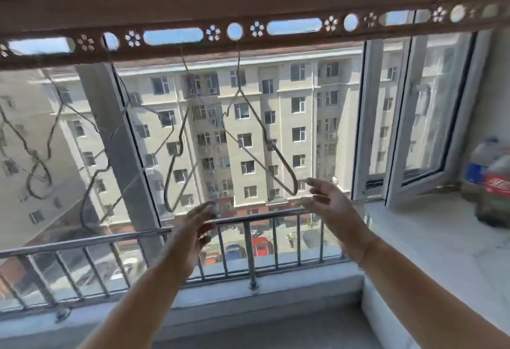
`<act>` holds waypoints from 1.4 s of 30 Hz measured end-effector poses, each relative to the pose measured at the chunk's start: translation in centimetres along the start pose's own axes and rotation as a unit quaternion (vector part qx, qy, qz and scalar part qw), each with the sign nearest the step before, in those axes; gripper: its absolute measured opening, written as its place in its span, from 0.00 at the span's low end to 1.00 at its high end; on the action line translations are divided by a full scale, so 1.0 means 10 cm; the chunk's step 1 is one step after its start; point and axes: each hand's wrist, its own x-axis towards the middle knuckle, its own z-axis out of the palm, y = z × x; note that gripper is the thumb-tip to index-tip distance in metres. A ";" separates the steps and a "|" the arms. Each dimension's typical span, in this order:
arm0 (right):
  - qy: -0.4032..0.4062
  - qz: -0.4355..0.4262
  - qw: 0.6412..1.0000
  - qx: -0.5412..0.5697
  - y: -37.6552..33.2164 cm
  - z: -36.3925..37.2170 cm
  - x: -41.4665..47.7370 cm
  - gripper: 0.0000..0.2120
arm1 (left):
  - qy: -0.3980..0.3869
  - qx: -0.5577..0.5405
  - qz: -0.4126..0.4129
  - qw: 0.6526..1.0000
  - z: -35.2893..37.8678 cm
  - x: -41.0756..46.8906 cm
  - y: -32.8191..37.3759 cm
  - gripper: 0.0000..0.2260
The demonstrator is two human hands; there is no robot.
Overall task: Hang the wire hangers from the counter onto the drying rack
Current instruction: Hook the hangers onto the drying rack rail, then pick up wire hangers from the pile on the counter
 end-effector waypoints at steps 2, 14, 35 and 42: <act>0.024 -0.007 0.997 -0.071 0.25 -0.11 -0.12 0.32 | -0.045 0.105 0.015 0.993 0.16 -0.07 -0.30 0.17; 0.180 0.108 0.956 -0.204 1.04 -1.27 -0.92 0.34 | -0.253 0.234 0.000 0.939 1.46 -0.19 -1.33 0.24; 0.457 0.331 0.818 -0.113 2.17 -4.28 -2.70 0.27 | -0.453 0.227 -0.106 0.856 4.72 -0.69 -2.59 0.18; 0.561 0.384 0.727 -0.096 2.34 -4.96 -3.60 0.25 | -0.531 0.226 -0.132 0.806 5.81 -1.22 -3.10 0.15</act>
